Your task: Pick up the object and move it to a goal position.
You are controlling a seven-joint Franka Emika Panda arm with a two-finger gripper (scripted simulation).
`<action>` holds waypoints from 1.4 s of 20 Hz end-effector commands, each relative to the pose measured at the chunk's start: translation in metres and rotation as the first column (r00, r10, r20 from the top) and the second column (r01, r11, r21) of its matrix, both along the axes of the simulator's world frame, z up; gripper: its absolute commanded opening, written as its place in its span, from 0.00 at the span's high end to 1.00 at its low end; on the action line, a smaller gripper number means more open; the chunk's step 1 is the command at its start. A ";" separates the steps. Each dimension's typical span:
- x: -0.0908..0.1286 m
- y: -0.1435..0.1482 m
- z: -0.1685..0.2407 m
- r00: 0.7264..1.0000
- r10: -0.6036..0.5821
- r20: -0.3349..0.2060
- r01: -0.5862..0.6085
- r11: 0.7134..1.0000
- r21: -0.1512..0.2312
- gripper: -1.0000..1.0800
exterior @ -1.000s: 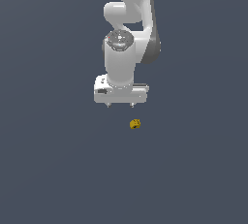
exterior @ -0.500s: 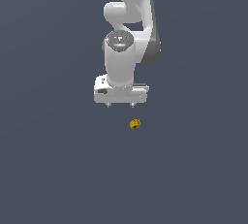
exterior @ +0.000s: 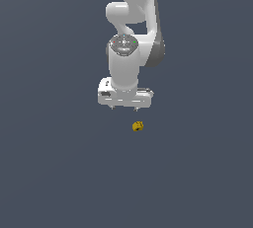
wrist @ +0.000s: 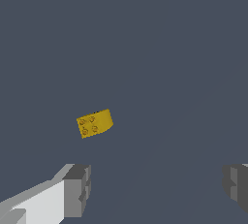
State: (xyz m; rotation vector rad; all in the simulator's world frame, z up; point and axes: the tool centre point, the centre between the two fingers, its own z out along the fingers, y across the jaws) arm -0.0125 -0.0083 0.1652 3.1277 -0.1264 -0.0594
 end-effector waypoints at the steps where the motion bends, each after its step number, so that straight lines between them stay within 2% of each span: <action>1: 0.000 0.003 -0.003 0.999 -0.041 0.000 0.041 0.999 0.001 0.04; 7: 0.002 0.011 -0.014 0.985 -0.174 0.001 0.174 0.985 0.005 0.04; 14: 0.003 0.022 -0.029 0.935 -0.356 0.002 0.356 0.935 0.007 0.04; 21: 0.004 0.032 -0.043 0.851 -0.525 0.004 0.525 0.851 0.006 0.04; 28: 0.005 0.041 -0.057 0.737 -0.676 0.008 0.676 0.737 0.004 0.04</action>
